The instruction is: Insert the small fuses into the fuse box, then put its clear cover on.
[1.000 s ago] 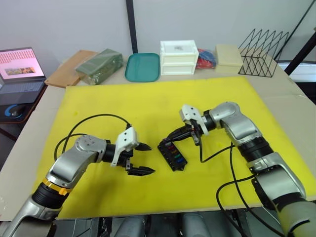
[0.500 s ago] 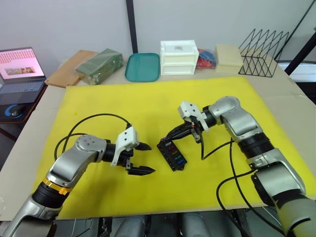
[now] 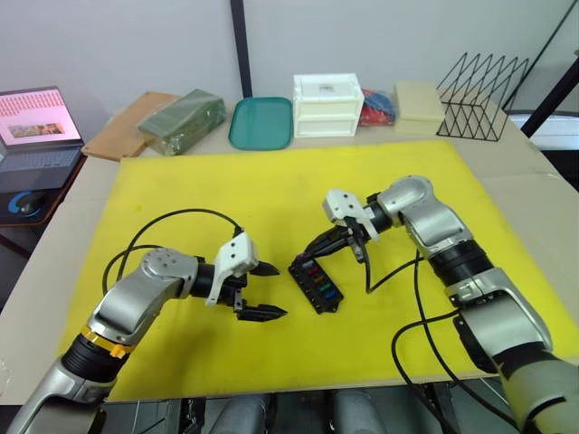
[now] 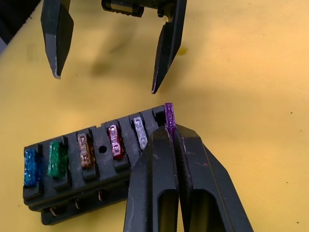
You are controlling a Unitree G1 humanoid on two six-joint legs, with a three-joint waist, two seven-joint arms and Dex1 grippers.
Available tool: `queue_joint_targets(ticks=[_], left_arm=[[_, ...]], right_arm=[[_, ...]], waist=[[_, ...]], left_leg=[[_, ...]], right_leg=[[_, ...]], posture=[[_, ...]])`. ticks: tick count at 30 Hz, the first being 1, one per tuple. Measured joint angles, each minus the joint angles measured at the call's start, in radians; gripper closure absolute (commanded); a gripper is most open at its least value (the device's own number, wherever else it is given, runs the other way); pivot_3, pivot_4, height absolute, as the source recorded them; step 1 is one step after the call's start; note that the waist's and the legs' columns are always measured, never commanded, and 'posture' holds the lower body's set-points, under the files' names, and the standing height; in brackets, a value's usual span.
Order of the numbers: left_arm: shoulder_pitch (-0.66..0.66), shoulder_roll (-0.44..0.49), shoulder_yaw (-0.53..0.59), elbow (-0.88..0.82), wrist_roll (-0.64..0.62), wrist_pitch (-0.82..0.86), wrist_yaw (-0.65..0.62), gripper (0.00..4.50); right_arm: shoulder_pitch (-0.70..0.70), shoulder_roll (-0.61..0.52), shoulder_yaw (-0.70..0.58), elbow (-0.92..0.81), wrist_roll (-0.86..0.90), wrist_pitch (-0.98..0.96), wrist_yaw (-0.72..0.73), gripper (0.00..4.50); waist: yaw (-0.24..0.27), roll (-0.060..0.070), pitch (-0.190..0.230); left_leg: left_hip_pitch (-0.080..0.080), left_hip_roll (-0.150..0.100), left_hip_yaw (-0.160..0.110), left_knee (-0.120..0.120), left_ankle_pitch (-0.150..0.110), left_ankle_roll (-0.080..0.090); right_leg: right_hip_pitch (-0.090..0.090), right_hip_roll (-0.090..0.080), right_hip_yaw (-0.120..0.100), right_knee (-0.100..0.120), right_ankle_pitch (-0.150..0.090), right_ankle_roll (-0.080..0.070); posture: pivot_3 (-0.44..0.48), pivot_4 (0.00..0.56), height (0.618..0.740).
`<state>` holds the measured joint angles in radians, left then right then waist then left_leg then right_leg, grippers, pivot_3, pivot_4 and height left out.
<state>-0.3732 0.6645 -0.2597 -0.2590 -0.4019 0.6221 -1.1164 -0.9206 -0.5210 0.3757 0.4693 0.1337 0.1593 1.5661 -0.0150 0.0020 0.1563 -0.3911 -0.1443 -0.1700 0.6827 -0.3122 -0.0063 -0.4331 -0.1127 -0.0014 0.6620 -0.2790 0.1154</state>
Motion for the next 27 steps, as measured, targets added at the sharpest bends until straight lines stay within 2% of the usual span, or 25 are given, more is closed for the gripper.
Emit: queue_joint_targets(ticks=[15,21,27], left_arm=[[0.0,0.0,-0.001,0.0,0.0,0.001,0.006,0.02],[0.0,0.0,-0.001,0.0,0.0,0.001,0.005,0.02],[0.0,0.001,-0.001,0.001,0.0,-0.002,0.003,0.02]], right_arm=[[0.0,0.007,-0.015,0.002,0.02,0.069,0.006,4.5],[-0.008,0.005,-0.023,-0.004,0.028,0.194,0.003,4.5],[0.005,0.026,-0.068,-0.013,0.034,0.035,-0.029,4.5]], waist=[[0.0,0.0,0.0],[0.0,0.0,0.0],[-0.001,0.0,0.0]], left_leg=[[0.0,0.0,0.0,0.0,0.0,0.0],[0.0,0.0,0.0,0.0,0.0,0.0],[0.0,0.0,0.0,0.0,0.0,0.0]], right_leg=[[0.0,0.0,0.0,0.0,0.0,0.0],[0.0,0.0,0.0,0.0,0.0,0.0],[0.0,0.0,0.0,0.0,0.0,0.0]], posture=[[0.0,0.15,0.74],[0.0,0.15,0.74],[0.0,0.15,0.74]])
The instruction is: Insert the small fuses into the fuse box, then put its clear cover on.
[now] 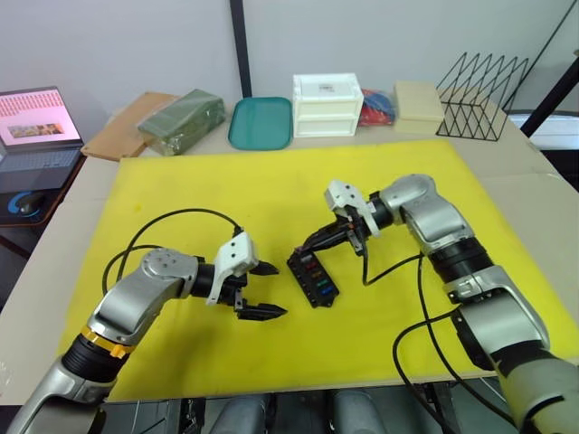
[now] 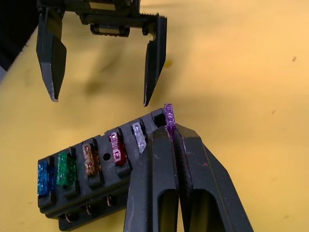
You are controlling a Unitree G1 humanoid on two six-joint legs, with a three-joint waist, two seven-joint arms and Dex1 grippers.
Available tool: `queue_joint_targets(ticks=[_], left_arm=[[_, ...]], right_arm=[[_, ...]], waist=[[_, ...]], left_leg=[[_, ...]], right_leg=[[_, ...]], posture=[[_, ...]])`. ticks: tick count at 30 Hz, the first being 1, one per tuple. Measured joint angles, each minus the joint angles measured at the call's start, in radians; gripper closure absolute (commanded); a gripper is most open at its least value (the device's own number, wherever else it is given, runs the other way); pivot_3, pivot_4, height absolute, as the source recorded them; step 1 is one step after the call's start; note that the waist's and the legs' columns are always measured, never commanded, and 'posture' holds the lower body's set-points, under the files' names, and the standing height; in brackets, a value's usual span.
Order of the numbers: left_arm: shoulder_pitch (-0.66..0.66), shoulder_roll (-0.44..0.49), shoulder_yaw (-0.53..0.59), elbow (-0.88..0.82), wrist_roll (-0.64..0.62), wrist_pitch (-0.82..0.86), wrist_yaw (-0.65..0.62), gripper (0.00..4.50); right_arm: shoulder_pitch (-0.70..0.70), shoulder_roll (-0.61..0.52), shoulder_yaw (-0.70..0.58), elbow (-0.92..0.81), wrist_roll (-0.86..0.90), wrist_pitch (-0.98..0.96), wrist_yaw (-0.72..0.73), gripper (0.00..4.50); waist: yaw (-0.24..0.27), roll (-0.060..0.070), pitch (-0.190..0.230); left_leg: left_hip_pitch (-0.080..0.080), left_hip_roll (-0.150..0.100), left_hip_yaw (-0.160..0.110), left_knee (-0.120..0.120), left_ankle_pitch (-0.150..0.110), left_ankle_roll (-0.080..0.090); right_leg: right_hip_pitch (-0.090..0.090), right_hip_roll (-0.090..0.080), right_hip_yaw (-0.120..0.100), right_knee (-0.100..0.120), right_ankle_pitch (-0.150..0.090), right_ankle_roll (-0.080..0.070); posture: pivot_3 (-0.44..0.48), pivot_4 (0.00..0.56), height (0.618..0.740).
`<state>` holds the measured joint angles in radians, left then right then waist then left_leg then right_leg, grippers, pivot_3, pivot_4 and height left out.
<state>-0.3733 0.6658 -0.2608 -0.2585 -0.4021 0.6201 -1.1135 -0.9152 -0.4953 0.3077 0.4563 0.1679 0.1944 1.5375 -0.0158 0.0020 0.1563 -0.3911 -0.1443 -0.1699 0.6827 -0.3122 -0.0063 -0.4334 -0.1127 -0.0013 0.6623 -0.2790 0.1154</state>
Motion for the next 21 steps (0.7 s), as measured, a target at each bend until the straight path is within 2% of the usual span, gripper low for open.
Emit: queue_joint_targets(ticks=[11,21], left_arm=[[0.004,0.0,0.008,0.009,-0.003,-0.016,-0.005,0.02],[0.019,-0.001,0.021,0.022,-0.003,-0.021,0.003,0.02]], right_arm=[[0.0,0.024,0.033,-0.012,-0.036,-0.065,0.016,4.5],[-0.105,0.055,0.041,0.131,-0.047,-0.13,0.062,4.5]], waist=[[-0.003,0.0,0.0],[-0.002,0.0,0.0]], left_leg=[[0.0,0.0,0.0,0.0,0.0,0.0],[0.0,0.0,0.0,0.0,0.0,0.0]], right_leg=[[0.0,0.0,0.0,0.001,0.0,0.0],[0.0,0.0,0.0,0.001,0.0,0.0]], posture=[[0.0,0.15,0.74],[0.0,0.15,0.74]])
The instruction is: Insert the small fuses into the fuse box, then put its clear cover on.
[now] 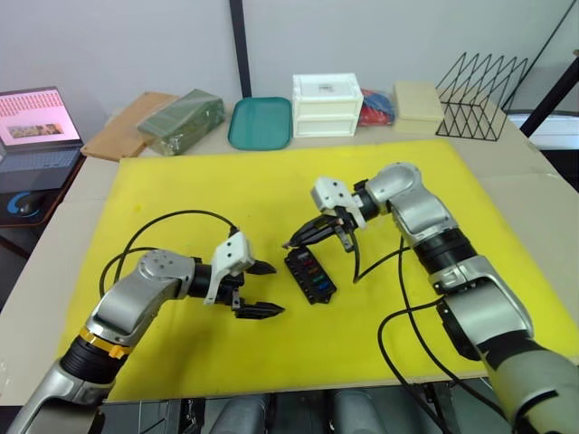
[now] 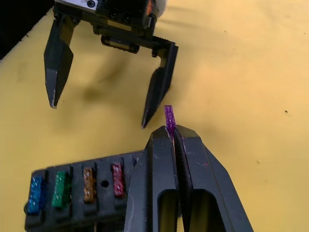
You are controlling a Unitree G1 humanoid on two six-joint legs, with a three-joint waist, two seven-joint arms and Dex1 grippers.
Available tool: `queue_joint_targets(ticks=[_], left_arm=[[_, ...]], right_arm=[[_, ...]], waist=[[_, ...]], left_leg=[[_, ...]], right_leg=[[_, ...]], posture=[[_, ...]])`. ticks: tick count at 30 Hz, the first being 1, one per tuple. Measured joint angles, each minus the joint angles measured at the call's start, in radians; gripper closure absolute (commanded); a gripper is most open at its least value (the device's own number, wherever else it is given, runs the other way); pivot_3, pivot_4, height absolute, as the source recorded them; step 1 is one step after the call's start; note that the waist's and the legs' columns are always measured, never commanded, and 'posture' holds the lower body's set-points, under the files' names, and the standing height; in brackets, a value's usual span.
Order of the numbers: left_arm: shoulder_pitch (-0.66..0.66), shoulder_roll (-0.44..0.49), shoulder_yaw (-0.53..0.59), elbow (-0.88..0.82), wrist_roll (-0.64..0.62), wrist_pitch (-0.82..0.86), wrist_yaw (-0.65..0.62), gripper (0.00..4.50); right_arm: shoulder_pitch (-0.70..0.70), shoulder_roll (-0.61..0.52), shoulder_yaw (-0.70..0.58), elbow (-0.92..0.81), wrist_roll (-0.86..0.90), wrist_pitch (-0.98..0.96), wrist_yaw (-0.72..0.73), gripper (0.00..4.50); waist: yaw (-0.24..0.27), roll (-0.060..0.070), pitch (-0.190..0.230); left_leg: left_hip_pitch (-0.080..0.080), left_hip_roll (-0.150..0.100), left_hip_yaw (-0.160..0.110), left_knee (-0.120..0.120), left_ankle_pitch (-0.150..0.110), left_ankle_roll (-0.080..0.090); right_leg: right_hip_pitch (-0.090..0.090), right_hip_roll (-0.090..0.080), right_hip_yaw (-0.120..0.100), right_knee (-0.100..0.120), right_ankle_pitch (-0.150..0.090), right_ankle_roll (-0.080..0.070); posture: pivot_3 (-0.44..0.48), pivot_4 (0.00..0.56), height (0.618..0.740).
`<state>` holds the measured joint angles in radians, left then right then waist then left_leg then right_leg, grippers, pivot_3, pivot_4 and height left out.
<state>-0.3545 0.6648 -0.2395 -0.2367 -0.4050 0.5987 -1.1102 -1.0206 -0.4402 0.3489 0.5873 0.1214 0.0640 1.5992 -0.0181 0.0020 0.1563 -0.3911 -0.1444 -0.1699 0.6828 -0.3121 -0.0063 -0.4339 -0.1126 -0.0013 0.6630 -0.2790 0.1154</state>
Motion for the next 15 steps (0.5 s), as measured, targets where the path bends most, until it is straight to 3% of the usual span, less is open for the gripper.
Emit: queue_joint_targets(ticks=[15], left_arm=[[0.008,0.002,0.022,0.0,0.001,-0.003,0.002,0.02]], right_arm=[[-0.053,-0.031,0.082,0.147,0.021,-0.08,0.012,4.5]], waist=[[-0.001,0.0,0.0]], left_leg=[[0.0,0.0,0.0,0.0,0.0,0.0]], right_leg=[[0.0,0.0,0.0,0.0,0.0,0.0]], posture=[[0.0,0.15,0.74]])
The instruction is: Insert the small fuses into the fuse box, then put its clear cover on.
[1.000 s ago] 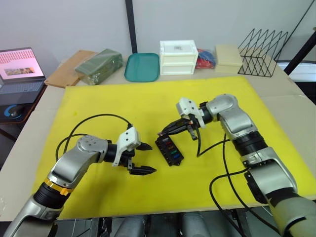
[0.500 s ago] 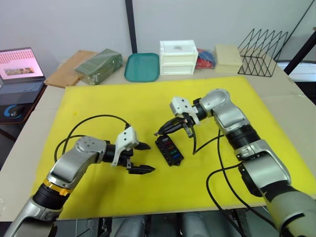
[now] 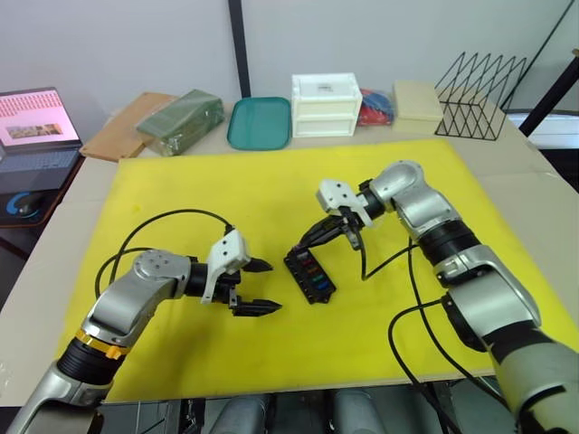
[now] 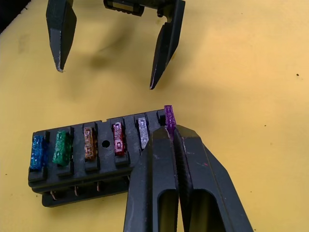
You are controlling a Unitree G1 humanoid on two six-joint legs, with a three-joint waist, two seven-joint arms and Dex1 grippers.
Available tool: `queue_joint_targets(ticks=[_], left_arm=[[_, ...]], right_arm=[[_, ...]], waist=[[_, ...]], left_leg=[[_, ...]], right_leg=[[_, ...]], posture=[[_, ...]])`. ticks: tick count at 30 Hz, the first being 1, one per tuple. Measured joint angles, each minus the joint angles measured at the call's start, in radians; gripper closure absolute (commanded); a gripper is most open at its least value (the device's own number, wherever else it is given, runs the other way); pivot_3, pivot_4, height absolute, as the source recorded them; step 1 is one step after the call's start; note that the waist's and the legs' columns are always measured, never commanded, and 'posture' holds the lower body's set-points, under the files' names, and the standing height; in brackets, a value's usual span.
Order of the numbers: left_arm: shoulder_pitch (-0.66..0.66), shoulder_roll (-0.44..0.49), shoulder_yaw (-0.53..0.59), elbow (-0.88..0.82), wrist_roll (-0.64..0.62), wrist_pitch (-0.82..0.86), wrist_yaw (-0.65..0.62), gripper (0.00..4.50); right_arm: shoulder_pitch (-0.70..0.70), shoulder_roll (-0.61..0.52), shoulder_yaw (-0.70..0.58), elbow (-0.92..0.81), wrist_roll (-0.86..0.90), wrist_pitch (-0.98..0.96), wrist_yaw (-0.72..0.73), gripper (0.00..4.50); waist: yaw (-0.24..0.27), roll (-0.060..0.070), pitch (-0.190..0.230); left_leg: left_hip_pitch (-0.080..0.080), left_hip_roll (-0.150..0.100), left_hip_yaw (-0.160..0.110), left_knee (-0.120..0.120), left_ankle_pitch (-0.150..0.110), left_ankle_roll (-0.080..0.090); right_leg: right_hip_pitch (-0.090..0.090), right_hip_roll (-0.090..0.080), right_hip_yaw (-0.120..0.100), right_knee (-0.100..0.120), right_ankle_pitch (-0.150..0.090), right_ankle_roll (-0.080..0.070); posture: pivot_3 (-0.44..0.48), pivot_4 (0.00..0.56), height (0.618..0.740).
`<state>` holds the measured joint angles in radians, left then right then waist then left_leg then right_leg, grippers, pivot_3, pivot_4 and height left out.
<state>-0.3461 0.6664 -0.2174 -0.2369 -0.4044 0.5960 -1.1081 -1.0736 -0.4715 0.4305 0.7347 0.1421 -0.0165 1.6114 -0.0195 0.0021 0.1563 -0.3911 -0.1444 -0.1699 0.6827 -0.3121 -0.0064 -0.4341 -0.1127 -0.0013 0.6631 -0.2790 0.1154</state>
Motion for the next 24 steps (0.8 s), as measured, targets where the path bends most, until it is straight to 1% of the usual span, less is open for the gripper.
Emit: queue_joint_targets(ticks=[19,24], left_arm=[[0.016,-0.001,0.0,-0.002,0.0,0.001,0.02,0.02],[0.016,-0.002,0.0,-0.002,0.0,0.002,0.03,0.02]], right_arm=[[-0.015,0.001,0.056,0.019,0.028,-0.048,-0.001,4.5],[-0.048,0.019,0.058,0.106,-0.002,-0.098,0.002,4.5]], waist=[[-0.001,0.0,0.0],[-0.001,0.0,0.0]], left_leg=[[0.0,0.0,0.0,0.0,0.0,0.0],[0.0,0.0,0.0,0.0,0.0,0.0]], right_leg=[[0.0,0.0,0.0,0.0,0.0,0.0],[0.0,0.0,0.0,0.0,0.0,0.0]], posture=[[0.0,0.15,0.74],[0.0,0.15,0.74]])
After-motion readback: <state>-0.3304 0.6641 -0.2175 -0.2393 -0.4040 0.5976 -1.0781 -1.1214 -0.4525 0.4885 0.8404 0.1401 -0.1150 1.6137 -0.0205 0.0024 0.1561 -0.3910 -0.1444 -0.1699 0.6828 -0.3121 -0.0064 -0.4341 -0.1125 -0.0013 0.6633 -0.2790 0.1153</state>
